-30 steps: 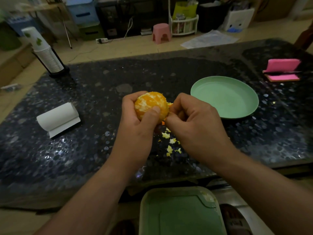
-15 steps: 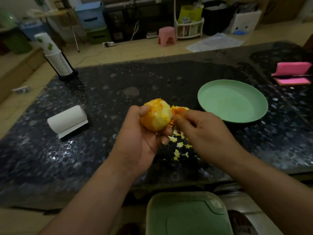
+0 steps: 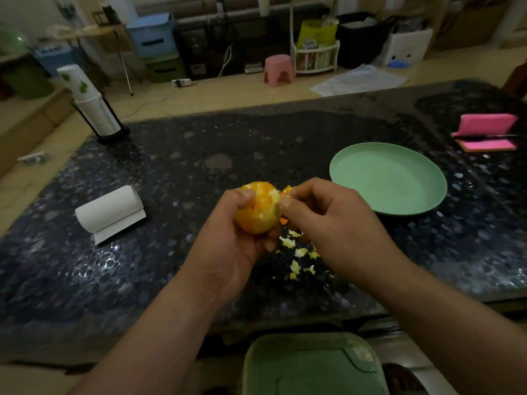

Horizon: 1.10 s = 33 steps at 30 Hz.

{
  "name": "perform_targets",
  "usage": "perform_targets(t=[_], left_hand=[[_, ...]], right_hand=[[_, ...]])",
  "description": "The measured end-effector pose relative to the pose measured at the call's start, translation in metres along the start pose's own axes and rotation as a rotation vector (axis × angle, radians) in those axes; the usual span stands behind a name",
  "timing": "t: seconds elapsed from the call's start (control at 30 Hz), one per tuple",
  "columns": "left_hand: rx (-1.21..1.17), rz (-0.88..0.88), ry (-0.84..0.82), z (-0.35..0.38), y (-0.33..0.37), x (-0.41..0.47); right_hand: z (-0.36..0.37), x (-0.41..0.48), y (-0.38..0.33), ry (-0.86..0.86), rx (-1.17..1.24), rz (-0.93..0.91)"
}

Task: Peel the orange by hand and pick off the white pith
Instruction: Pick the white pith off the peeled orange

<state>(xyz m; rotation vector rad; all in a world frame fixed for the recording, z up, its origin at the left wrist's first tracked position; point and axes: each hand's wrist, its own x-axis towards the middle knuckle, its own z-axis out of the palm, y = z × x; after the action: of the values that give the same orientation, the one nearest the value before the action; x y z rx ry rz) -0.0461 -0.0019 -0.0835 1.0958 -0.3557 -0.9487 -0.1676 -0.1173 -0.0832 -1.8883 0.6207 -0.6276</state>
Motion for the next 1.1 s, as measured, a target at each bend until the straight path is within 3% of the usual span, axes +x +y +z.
perform_targets(t=[0.47,0.8,1.1], left_hand=[[0.507,0.142,0.033,-0.008,-0.009,0.001],[0.349,0.107,0.0,-0.003,-0.005,-0.001],[0.455,0.131,0.009,-0.003,-0.005,-0.004]], right_hand=[[-0.006,-0.006,0.003,0.046,-0.35,-0.154],[-0.013,-0.008,-0.003,0.015,-0.168,-0.1],[-0.01,-0.008,-0.003,0.02,-0.197,-0.091]])
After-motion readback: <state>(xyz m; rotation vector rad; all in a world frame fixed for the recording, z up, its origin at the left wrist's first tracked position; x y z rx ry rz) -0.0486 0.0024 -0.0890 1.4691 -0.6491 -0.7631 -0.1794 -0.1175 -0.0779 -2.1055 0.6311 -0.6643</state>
